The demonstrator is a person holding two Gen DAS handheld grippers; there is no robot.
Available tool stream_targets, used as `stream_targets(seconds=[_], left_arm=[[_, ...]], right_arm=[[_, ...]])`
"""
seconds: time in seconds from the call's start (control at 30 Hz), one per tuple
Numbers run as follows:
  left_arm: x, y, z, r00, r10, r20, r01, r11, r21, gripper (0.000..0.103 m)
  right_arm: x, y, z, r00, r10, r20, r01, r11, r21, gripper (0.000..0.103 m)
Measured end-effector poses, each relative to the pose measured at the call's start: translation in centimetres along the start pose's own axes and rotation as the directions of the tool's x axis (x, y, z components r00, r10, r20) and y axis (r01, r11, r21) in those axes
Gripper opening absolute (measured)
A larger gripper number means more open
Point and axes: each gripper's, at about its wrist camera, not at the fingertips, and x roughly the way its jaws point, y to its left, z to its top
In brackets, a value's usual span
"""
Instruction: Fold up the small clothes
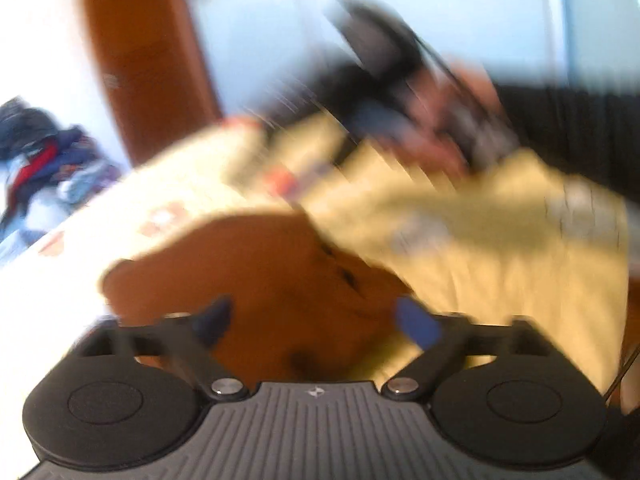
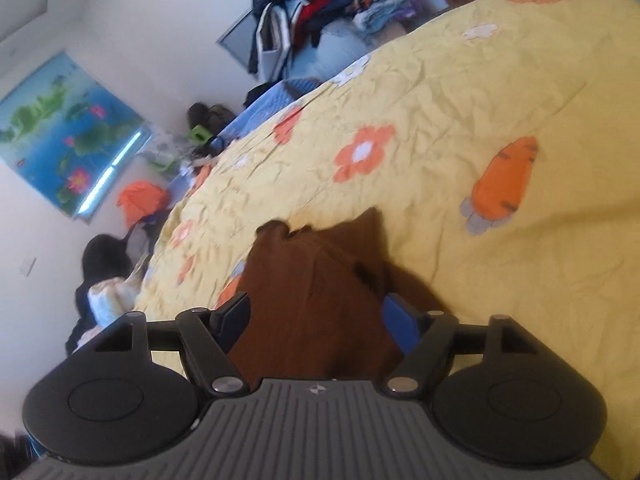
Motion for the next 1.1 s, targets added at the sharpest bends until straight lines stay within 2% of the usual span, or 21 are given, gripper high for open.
stream_targets(seconds=[0.03, 0.1, 0.17, 0.23, 0.33, 0.4, 0.47, 0.5, 0.57, 0.6, 0.63, 0.73, 0.77, 0.8, 0.9, 0.93, 0.97, 1.0, 1.03, 1.07, 1.1], left_arm=[[-0.8, 1.1, 0.0, 0.999, 0.012, 0.036, -0.011, 0.999, -0.043, 0.099], [-1.2, 3.4, 0.0, 0.996, 0.076, 0.041, -0.072, 0.992, -0.101, 0.099], [-0.5, 5.3, -0.2, 0.985, 0.173, -0.007, -0.172, 0.975, -0.139, 0.099], [0.2, 7.2, -0.5, 0.976, 0.213, -0.047, -0.218, 0.956, -0.195, 0.099], [0.5, 8.9, -1.1, 0.98, 0.185, -0.074, -0.198, 0.941, -0.273, 0.099], [0.8, 9.7, -1.7, 0.987, 0.145, -0.064, -0.158, 0.935, -0.318, 0.099], [1.7, 10.6, -2.4, 0.993, 0.103, -0.063, -0.119, 0.914, -0.389, 0.099], [2.6, 11.2, -2.8, 0.993, 0.092, -0.078, -0.117, 0.894, -0.433, 0.099], [3.3, 13.1, -4.0, 0.996, 0.044, -0.079, -0.08, 0.831, -0.551, 0.099], [3.9, 14.5, -4.5, 0.997, 0.027, -0.077, -0.068, 0.786, -0.615, 0.099], [4.6, 15.5, -5.1, 0.997, 0.012, -0.078, -0.062, 0.725, -0.686, 0.099], [7.9, 19.2, -6.5, 0.995, -0.08, -0.063, -0.012, 0.522, -0.853, 0.098], [9.0, 20.1, -6.7, 0.992, -0.115, -0.056, 0.006, 0.476, -0.88, 0.098], [9.8, 20.7, -6.8, 0.991, -0.13, -0.034, 0.03, 0.459, -0.888, 0.098], [11.8, 21.5, -6.1, 0.984, -0.178, 0.001, 0.08, 0.436, -0.896, 0.098], [12.5, 21.4, -5.8, 0.979, -0.204, 0.015, 0.103, 0.429, -0.898, 0.092], [13.1, 21.3, -5.5, 0.976, -0.217, 0.016, 0.111, 0.433, -0.895, 0.071], [13.7, 21.1, -5.4, 0.974, -0.227, -0.006, 0.099, 0.449, -0.888, 0.054], [14.3, 20.9, -5.2, 0.974, -0.221, -0.045, 0.068, 0.48, -0.875, 0.026], [14.5, 20.7, -5.1, 0.975, -0.215, -0.062, 0.056, 0.506, -0.861, 0.022], [14.3, 20.6, -5.0, 0.978, -0.199, -0.063, 0.052, 0.526, -0.849, 0.021]], right_arm=[[0.6, 0.2, -0.3, 0.999, -0.045, -0.016, 0.045, 0.998, -0.033, 0.075], [2.7, 0.3, -0.7, 0.991, -0.124, -0.058, 0.118, 0.989, -0.093, 0.073], [4.6, 0.6, -1.3, 0.982, -0.163, -0.095, 0.149, 0.979, -0.141, 0.056], [4.4, 0.9, -1.5, 0.983, -0.16, -0.095, 0.138, 0.969, -0.203, 0.036], [2.9, 0.8, -0.4, 0.988, -0.14, -0.062, 0.124, 0.97, -0.207, 0.027], [2.8, -0.5, -0.1, 0.982, -0.176, -0.069, 0.161, 0.97, -0.182, 0.022], [2.9, -1.7, -0.5, 0.986, -0.143, -0.085, 0.132, 0.984, -0.123, 0.025], [2.2, -1.8, -0.7, 0.99, -0.127, -0.069, 0.12, 0.988, -0.095, 0.033], [0.7, -1.5, -0.5, 0.995, -0.097, -0.012, 0.097, 0.994, -0.05, 0.055], [0.0, -1.4, -0.3, 0.995, -0.093, 0.04, 0.094, 0.995, -0.033, 0.075], [-0.4, -1.4, 0.1, 0.991, -0.1, 0.084, 0.102, 0.995, -0.014, 0.087], [1.2, -2.2, 1.3, 0.989, -0.134, 0.068, 0.132, 0.991, 0.032, 0.091], [2.2, -2.3, 1.5, 0.989, -0.141, 0.044, 0.14, 0.99, 0.032, 0.091], [3.3, -2.3, 1.6, 0.989, -0.148, 0.018, 0.148, 0.989, 0.022, 0.09], [6.3, -1.6, 1.8, 0.988, -0.143, -0.049, 0.142, 0.99, -0.02, 0.09], [6.9, -1.2, 1.9, 0.989, -0.141, -0.042, 0.139, 0.989, -0.043, 0.091], [7.4, -0.9, 2.0, 0.99, -0.135, -0.048, 0.132, 0.989, -0.058, 0.09], [7.7, -0.7, 2.1, 0.991, -0.125, -0.052, 0.121, 0.99, -0.068, 0.084], [8.2, -0.6, 2.3, 0.991, -0.109, -0.073, 0.104, 0.992, -0.07, 0.058], [8.7, -0.7, 2.3, 0.989, -0.093, -0.113, 0.088, 0.995, -0.056, 0.04], [8.7, -0.8, 2.2, 0.99, -0.08, -0.116, 0.074, 0.996, -0.054, 0.031]])
